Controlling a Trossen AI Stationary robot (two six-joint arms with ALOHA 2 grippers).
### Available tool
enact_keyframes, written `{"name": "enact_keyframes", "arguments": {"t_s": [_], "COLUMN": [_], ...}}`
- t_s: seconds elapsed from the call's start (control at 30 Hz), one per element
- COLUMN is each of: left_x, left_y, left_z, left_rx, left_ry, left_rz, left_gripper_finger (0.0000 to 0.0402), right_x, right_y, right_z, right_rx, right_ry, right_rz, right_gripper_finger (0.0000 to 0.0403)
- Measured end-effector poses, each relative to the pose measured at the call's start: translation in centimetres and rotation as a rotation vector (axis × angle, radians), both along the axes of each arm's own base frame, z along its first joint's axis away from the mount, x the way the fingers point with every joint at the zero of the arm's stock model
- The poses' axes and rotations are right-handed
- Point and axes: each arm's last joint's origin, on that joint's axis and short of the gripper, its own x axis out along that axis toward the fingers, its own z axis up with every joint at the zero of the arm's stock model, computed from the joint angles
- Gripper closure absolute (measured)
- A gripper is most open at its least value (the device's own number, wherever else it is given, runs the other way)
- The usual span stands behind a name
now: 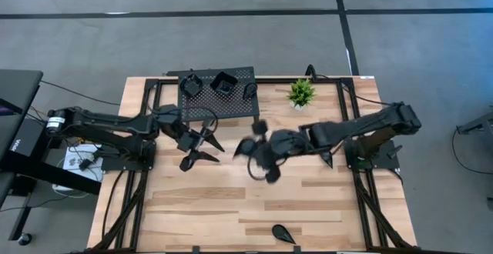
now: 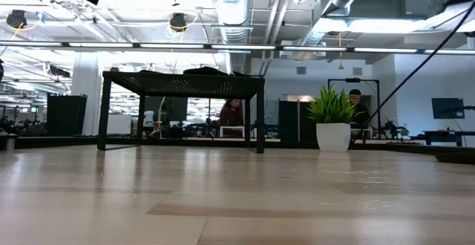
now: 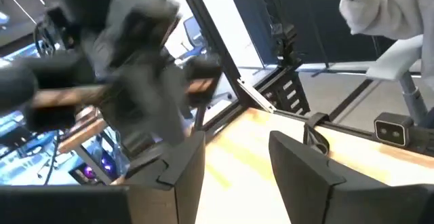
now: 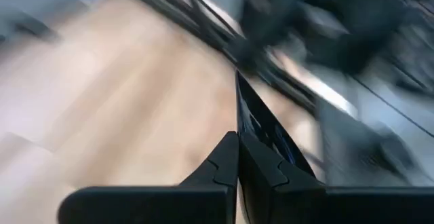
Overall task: Pick & Place Mini shaped plates
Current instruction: Stack the black drop shaped plate on the top of the black drop shaped plates on the shelf
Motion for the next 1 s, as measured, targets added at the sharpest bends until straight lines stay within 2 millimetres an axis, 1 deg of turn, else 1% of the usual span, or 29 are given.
{"name": "enact_keyframes", "arguments": {"t_s": [0.1, 0.2, 0.3, 0.37, 0.43, 0.47, 0.57, 0.63, 0.7, 0.8, 1.0], "left_x": [-0.6, -1.1, -1.8, -2.4, -2.9, -3.1, -3.8, -4.0, -4.1, -4.1, -4.1], "left_y": [0.0, 0.1, 0.1, 0.1, 0.2, 0.2, 0.1, 0.1, 0.1, 0.1, 0.2], "left_z": [0.6, 1.3, 2.0, 2.5, 2.9, 3.2, 3.6, 3.7, 3.8, 3.7, 3.5], "left_rx": [0.0, 0.001, -0.005, -0.036, -0.079, -0.099, -0.123, -0.126, -0.127, -0.127, -0.127], "left_ry": [-0.027, -0.06, -0.091, -0.094, -0.096, -0.099, -0.102, -0.11, -0.108, -0.104, -0.083], "left_rz": [0.002, 0.02, 0.045, 0.059, 0.069, 0.068, 0.066, 0.065, 0.065, 0.066, 0.071], "left_gripper_finger": [0.0238, 0.024, 0.0242, 0.0242, 0.0243, 0.0243, 0.0243, 0.0243, 0.0243, 0.0243, 0.0243], "right_x": [-0.7, -0.7, -0.6, -0.7, -0.5, -0.8, -1.0, -1.3, -1.5, -1.8, -2.4], "right_y": [-2.2, -5.3, -9.0, -11.7, -14.3, -15.5, -18.3, -19.6, -20.4, -21.2, -22.1], "right_z": [0.3, 0.1, -0.8, -1.3, -1.5, -1.7, -2.1, -2.5, -2.8, -2.7, -2.6], "right_rx": [-0.086, -0.132, -0.152, -0.134, -0.106, -0.097, -0.094, -0.084, -0.122, -0.195, -0.228], "right_ry": [0.034, 0.086, 0.166, 0.201, 0.176, 0.192, 0.175, 0.186, 0.181, 0.16, 0.083], "right_rz": [-0.146, -0.201, -0.195, -0.209, -0.214, -0.212, -0.182, -0.116, -0.034, 0.066, 0.276], "right_gripper_finger": [0.0401, 0.0401, 0.0401, 0.0402, 0.0402, 0.0402, 0.0402, 0.0402, 0.0402, 0.0403, 0.0403]}}
